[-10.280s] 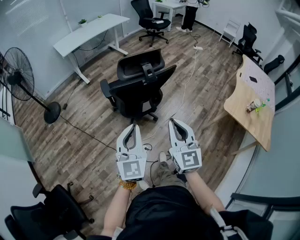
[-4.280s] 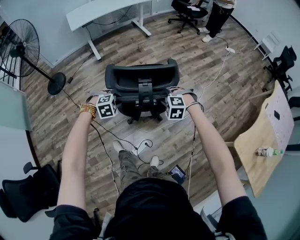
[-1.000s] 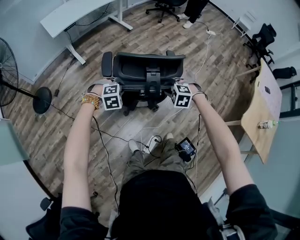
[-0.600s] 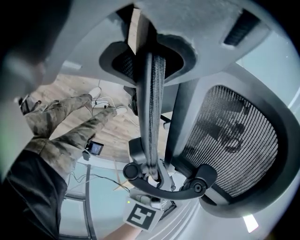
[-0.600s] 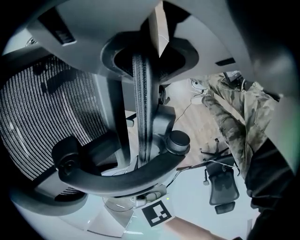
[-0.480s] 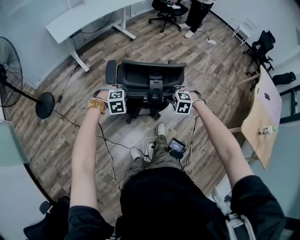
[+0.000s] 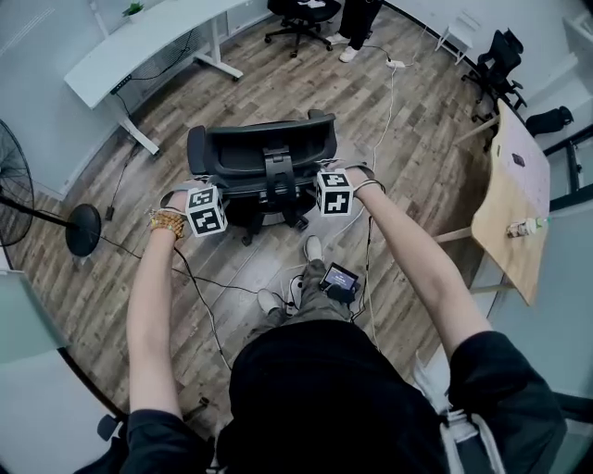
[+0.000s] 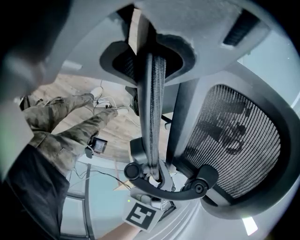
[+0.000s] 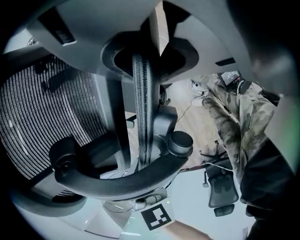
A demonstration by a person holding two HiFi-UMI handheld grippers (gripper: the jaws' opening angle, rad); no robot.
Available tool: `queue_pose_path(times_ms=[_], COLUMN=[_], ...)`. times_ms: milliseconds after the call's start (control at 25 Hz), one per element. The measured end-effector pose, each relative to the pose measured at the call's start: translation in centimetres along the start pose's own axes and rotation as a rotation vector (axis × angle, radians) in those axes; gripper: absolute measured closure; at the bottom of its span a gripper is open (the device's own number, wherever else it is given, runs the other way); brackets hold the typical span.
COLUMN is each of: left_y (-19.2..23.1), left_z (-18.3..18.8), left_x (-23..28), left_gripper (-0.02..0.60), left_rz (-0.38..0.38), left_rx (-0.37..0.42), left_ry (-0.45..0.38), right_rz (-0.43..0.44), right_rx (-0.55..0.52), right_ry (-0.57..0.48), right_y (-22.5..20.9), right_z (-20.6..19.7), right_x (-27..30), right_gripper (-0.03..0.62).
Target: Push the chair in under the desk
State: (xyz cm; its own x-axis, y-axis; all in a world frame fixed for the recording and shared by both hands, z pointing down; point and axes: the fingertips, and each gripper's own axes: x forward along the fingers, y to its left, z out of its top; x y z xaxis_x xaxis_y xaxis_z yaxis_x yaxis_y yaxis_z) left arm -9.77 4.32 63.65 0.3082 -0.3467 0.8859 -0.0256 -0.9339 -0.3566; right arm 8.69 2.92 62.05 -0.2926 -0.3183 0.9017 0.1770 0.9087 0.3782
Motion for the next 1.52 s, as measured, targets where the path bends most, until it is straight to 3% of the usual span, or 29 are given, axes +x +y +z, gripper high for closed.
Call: queue_pose_path(times_ms=[600,840,1000,1200,1520], left_y=[0.6,3.8,3.2,6.4,5.8], left_z=[1.0,-1.2,-1.0,-2.9,-3.0], left_x=[0.4,-0.2,0.5,0.1,1.4], left_gripper=[0.483,0.482,0.482,0.482,0.482], left_rz=[-0.005,-0.013,0.008,0.03,0.072], left_rx=[0.001,-0.013,-0.018,-0.032,-0.039], left_ry=[-0.01,-0.003,0.001,0.01,0.025], right_rz=[-0.062,-0.047,-0.039,-0.016,-0.017], right_rx=[-0.055,-0.056,-0.059,-0.071,-0.09], right_ry=[0.008,0.006,0.01,-0.003,-0.007], right_y=[-0.5,-4.0,-3.6,-7.2,-6.9], right_z=[-1.3,0.4,-0.1,1.4,0.6], right_x=[0.0,0.7,1.4,1.7,3.0], right_gripper=[0.513,0.514,0.514,0.514,0.515])
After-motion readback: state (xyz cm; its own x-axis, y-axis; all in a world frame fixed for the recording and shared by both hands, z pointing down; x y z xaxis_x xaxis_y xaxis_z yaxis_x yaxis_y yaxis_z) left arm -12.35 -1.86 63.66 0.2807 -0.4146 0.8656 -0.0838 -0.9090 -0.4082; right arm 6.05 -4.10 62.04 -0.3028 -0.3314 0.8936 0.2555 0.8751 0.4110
